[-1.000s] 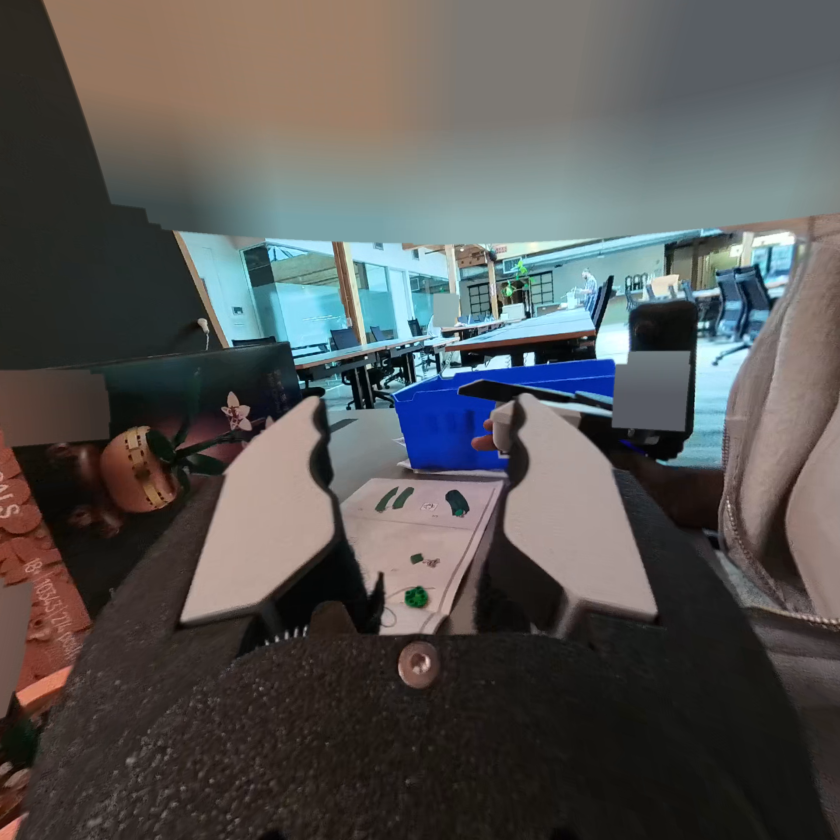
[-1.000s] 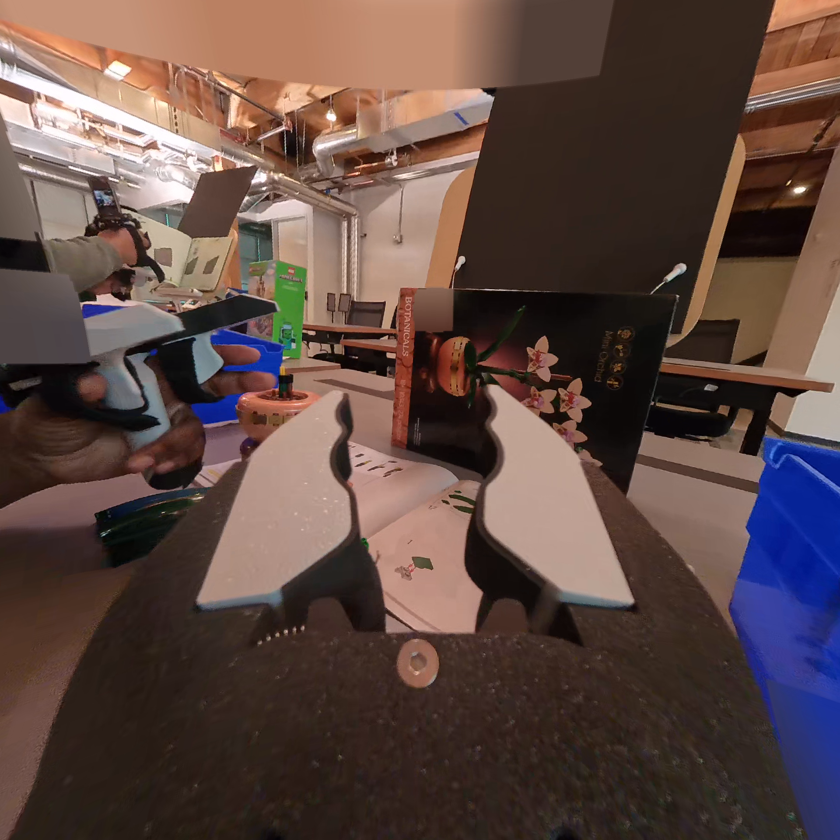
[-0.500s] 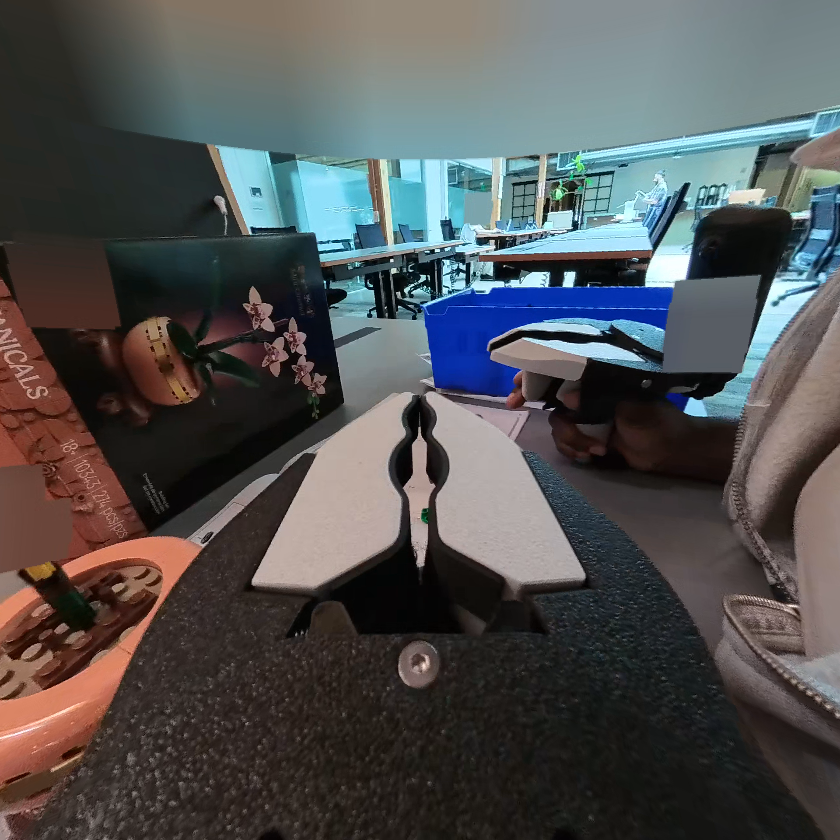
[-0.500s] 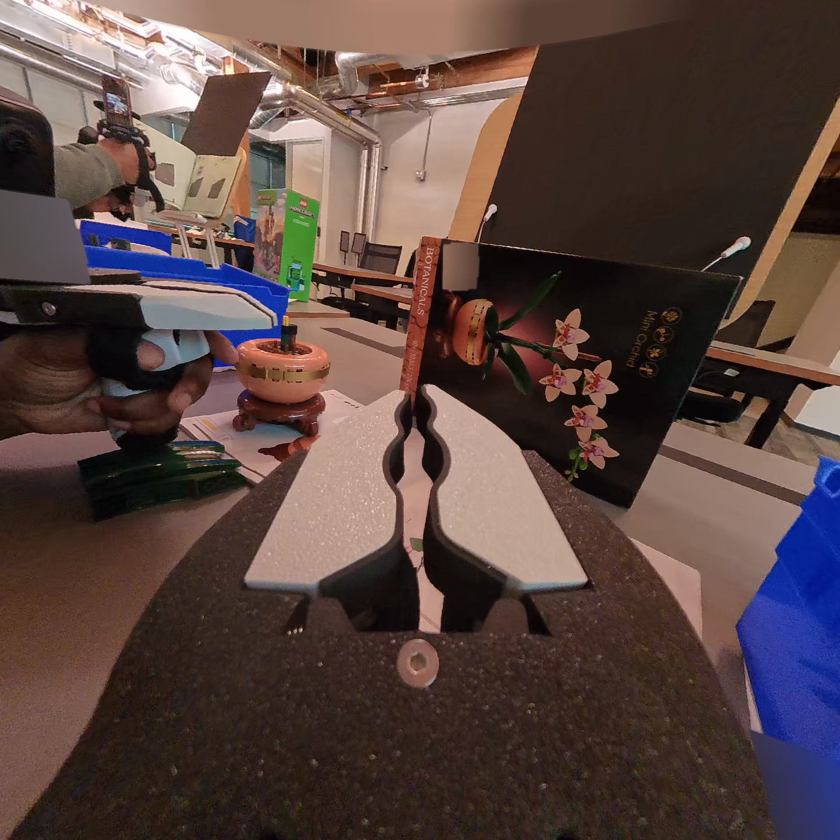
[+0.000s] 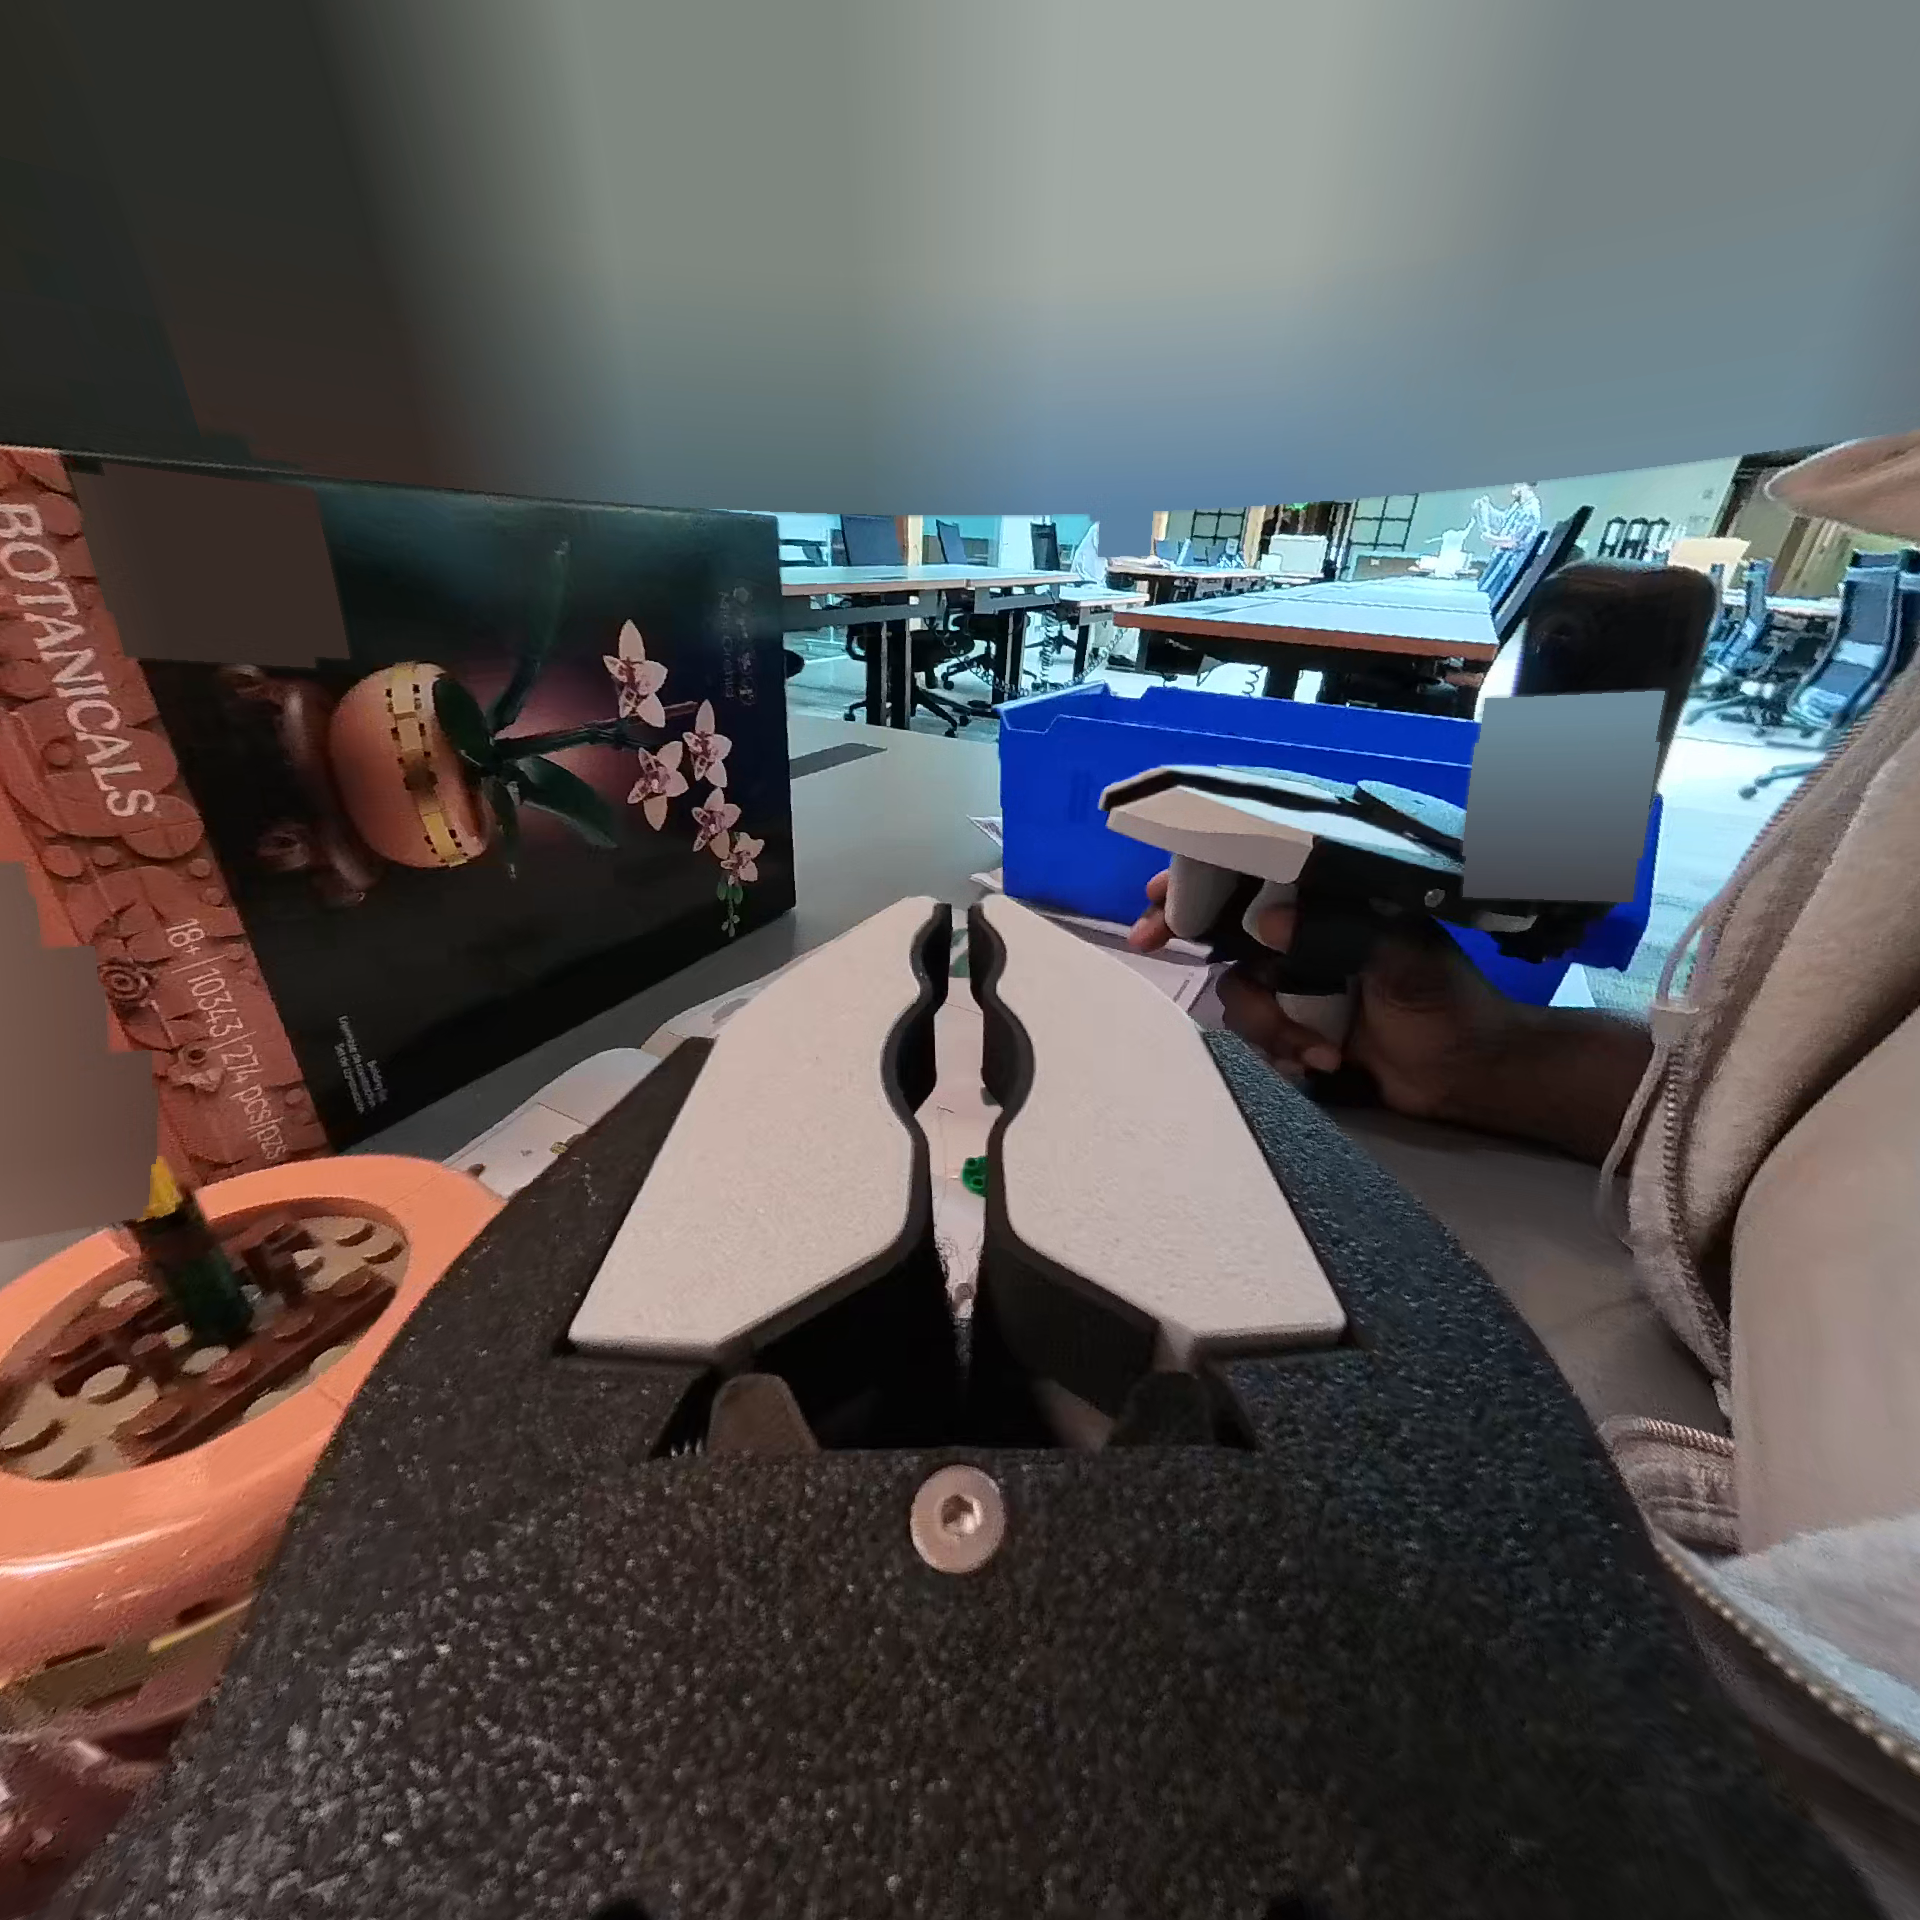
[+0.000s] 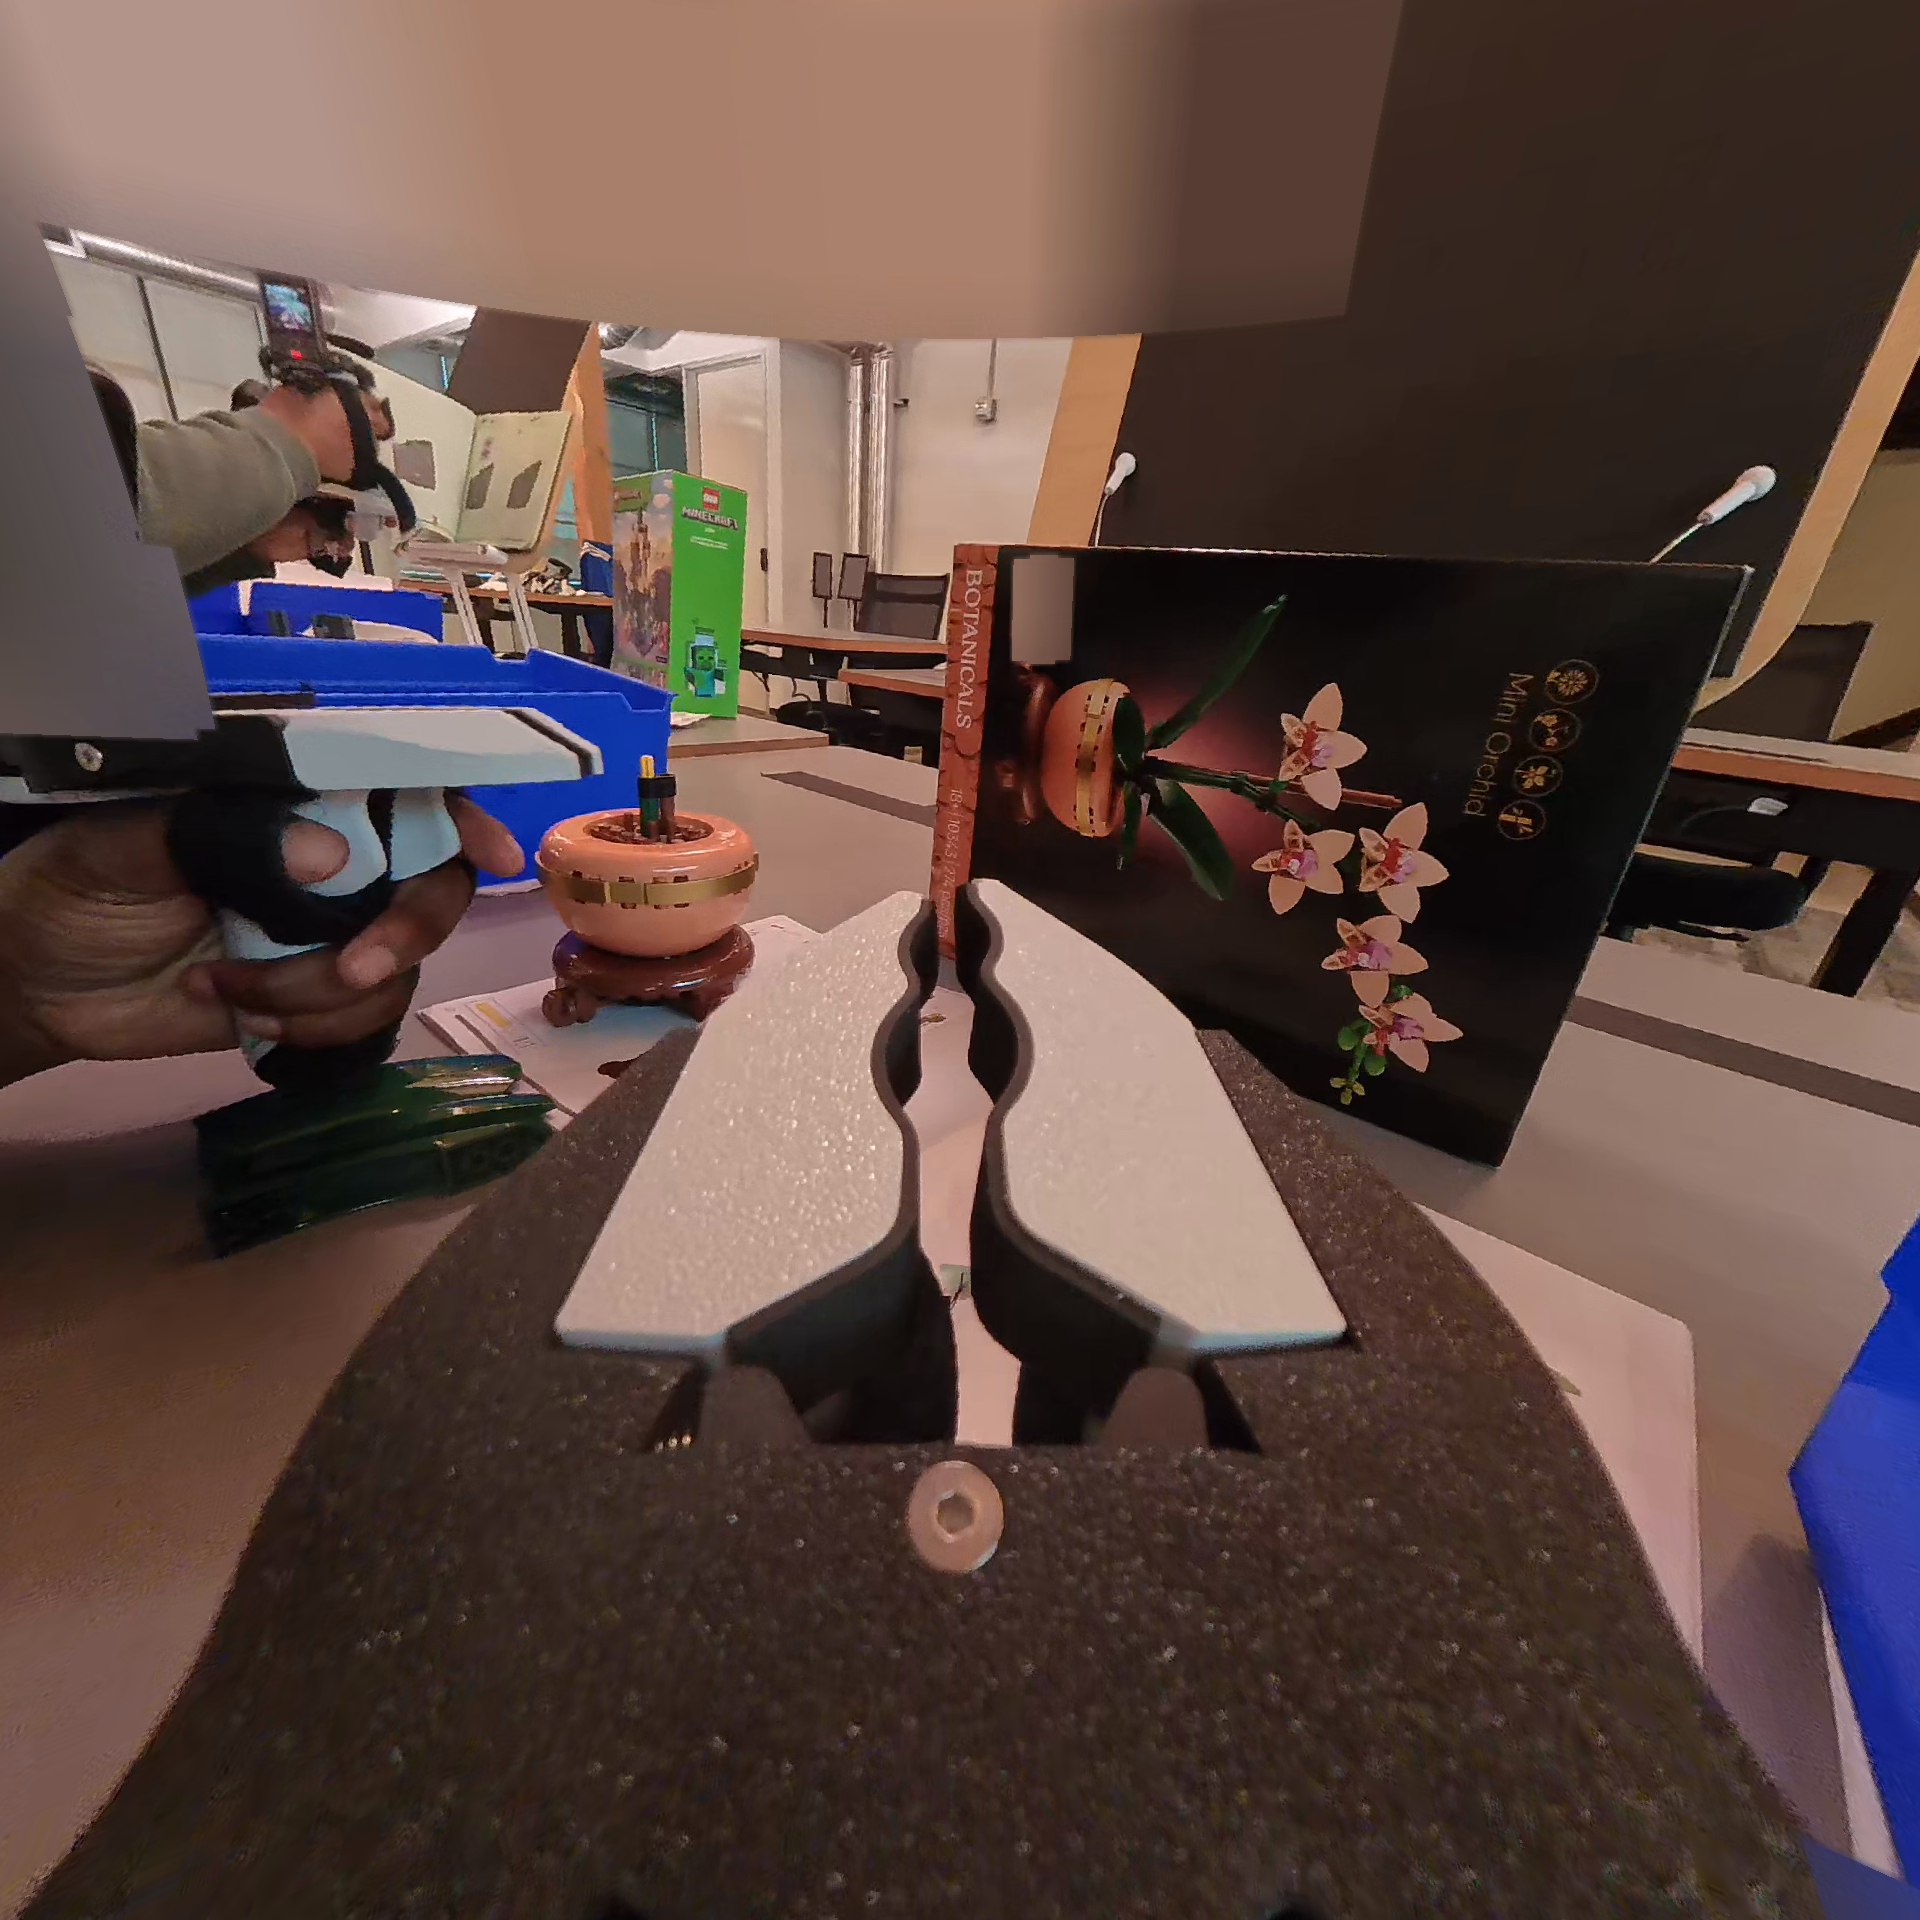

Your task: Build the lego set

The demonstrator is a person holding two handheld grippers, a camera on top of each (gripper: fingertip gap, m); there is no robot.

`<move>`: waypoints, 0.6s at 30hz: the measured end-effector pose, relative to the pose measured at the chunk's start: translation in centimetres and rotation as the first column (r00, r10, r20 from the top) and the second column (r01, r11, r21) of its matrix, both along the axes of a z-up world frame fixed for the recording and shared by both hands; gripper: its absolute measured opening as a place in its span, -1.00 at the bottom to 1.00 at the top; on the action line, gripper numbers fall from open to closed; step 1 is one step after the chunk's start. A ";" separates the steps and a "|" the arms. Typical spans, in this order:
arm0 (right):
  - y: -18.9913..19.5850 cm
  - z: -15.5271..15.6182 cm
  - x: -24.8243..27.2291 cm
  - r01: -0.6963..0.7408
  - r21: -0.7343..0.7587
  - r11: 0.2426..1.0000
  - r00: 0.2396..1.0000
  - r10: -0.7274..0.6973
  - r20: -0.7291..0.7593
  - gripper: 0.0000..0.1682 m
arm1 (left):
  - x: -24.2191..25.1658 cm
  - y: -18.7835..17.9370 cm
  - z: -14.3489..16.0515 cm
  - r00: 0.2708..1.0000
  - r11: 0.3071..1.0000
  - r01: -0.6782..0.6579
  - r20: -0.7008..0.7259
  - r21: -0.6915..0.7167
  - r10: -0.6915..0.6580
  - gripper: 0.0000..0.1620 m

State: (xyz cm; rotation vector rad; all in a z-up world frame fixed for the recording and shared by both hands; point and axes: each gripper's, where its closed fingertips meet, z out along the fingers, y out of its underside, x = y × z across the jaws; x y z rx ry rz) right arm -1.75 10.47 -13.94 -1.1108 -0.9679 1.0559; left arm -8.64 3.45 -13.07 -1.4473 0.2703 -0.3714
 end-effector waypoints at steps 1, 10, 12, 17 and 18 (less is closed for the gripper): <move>0.0 0.0 -0.1 0.000 0.002 1.000 1.000 -0.001 0.004 -0.96 | 0.2 0.0 -0.1 1.000 1.000 0.007 -0.007 -0.003 -0.007 -0.97; 0.0 -0.1 -0.3 -0.015 -0.009 1.000 1.000 0.016 0.009 -0.96 | -0.2 -0.2 0.2 1.000 1.000 -0.004 0.028 0.005 0.003 -0.96; 0.1 -0.1 -0.3 -0.015 -0.014 1.000 1.000 0.015 0.008 -0.95 | -0.2 -0.1 0.1 1.000 1.000 -0.003 0.027 0.006 0.003 -0.96; 0.1 -0.1 -0.2 -0.015 -0.020 1.000 1.000 0.015 0.006 -0.95 | -0.4 -0.2 0.2 0.999 1.000 -0.005 0.045 0.010 0.005 -0.95; 0.1 -0.1 -0.2 -0.016 -0.020 1.000 1.000 0.016 0.008 -0.95 | -0.4 -0.3 0.3 0.999 1.000 -0.007 0.050 0.012 0.006 -0.95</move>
